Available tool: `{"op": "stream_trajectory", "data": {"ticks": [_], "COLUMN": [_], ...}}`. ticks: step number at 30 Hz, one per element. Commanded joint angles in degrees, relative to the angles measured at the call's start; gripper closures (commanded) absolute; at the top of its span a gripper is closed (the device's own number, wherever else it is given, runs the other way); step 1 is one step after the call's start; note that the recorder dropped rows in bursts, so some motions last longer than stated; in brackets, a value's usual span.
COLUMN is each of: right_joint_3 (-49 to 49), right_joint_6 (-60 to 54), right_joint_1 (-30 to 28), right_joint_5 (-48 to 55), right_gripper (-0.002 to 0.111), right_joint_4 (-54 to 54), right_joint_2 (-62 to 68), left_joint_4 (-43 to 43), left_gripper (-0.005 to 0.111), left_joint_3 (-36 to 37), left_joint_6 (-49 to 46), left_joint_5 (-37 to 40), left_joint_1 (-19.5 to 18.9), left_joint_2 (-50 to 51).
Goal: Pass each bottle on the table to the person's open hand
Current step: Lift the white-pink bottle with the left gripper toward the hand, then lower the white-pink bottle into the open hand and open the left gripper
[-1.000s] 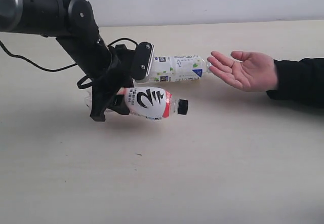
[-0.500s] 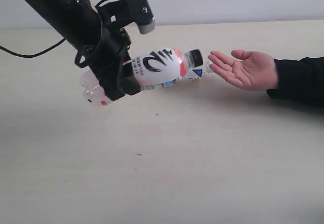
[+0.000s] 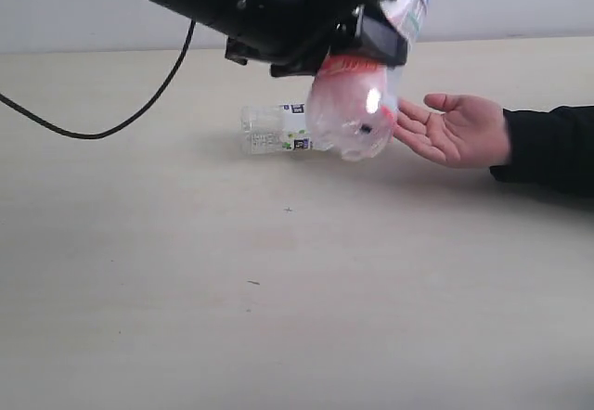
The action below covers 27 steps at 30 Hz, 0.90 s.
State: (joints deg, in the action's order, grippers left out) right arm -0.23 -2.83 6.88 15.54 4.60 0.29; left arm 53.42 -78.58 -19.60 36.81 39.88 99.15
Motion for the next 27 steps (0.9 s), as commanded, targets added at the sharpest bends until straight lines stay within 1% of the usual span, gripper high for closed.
{"op": "stream_trajectory", "data": {"ticks": [1,3,4,10,12,19,27], "right_joint_3": [0.2,0.2,0.2,0.2,0.2,0.2,0.2], "right_joint_6": [-0.1,-0.1,-0.1,-0.1,-0.1,-0.1,-0.1], "right_joint_1": [-0.3,-0.3,-0.3,-0.3,-0.3,-0.3,-0.3], "right_joint_5": [-0.3,-0.3,-0.3,-0.3,-0.3,-0.3,-0.3], "right_gripper": [0.108,0.108,0.108,0.108,0.108,0.108,0.108], "right_joint_4": [-0.2,-0.2,-0.2,-0.2,-0.2,-0.2,-0.2], "right_joint_2": [-0.3,-0.3,-0.3,-0.3,-0.3,-0.3,-0.3], "left_joint_4": [18.3,24.6,25.0,25.2,25.2,25.2,25.1], "left_gripper": [0.107,0.107,0.107,0.107,0.107,0.107,0.107], "left_joint_3": [-0.3,-0.8,-1.3,-7.2,-8.7,-9.0,-9.0], "left_joint_6": [0.4,0.4,0.3,-0.2,-1.1,-1.1,-1.4], "left_joint_5": [-11.4,-13.0,-13.0,-15.6,-15.8,-17.0,-12.8], "left_joint_1": [0.2,0.3,0.6,5.4,5.4,5.4,5.4], "left_joint_2": [-0.1,1.6,2.6,13.2,15.6,17.5,17.5]}}
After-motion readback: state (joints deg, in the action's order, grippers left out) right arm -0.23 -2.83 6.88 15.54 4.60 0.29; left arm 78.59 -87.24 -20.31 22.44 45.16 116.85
